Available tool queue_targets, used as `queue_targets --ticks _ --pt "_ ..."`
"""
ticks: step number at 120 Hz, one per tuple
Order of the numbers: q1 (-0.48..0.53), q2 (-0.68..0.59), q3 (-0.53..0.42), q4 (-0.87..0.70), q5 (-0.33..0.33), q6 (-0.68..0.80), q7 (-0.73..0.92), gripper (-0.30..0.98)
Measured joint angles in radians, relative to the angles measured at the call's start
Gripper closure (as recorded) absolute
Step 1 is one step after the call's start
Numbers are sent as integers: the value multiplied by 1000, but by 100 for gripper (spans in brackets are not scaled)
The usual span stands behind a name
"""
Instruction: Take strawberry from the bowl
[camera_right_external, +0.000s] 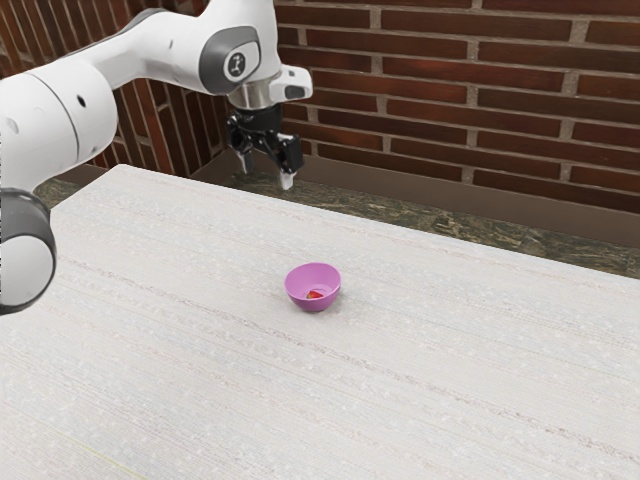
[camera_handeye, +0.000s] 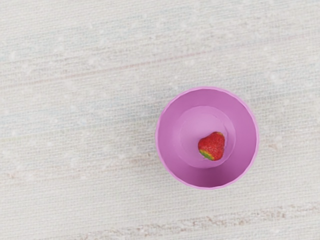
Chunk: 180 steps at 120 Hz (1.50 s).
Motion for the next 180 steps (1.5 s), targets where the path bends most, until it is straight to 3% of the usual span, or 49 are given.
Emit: queue_targets --ticks 24,80,120,180 --pt "-31 -26 2 -139 -5 31 -18 0" --pt "-25 161 -50 -79 -4 195 -33 0" --pt "-5 215 -58 -111 -5 240 -14 35" --pt "10 306 -75 -95 -3 321 26 43"
